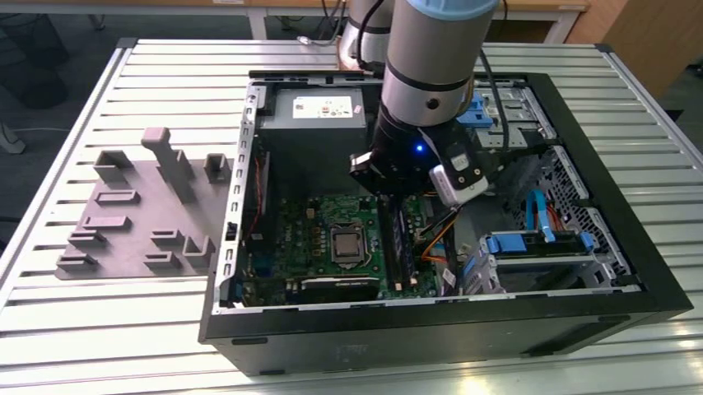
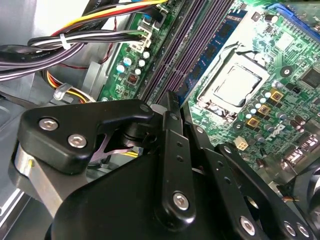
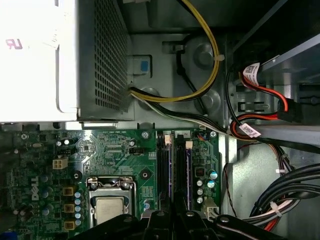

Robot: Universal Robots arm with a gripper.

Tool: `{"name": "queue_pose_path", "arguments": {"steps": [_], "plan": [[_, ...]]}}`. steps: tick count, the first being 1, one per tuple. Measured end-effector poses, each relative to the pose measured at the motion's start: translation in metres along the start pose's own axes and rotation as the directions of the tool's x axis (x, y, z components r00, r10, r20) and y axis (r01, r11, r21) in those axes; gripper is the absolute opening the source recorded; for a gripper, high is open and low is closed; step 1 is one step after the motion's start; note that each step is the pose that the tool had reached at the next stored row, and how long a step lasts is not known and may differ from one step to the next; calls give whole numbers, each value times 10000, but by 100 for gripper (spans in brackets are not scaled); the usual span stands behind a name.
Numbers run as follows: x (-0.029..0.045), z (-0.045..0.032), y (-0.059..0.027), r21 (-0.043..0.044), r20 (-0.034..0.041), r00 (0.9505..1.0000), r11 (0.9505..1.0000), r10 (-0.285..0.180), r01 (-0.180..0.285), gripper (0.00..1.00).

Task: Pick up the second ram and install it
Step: 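Insert the second ram into the second slot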

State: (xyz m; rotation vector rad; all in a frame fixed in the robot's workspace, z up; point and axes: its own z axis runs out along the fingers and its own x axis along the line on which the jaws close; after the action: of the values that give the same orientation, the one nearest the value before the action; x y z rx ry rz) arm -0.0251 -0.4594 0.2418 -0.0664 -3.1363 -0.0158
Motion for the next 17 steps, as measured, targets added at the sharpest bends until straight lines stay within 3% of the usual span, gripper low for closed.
{"name": "queue_pose_path", "arguments": {"steps": [17], "plan": [[-9, 64, -42, -22, -17, 10000, 10000, 5, -5, 14]]}}
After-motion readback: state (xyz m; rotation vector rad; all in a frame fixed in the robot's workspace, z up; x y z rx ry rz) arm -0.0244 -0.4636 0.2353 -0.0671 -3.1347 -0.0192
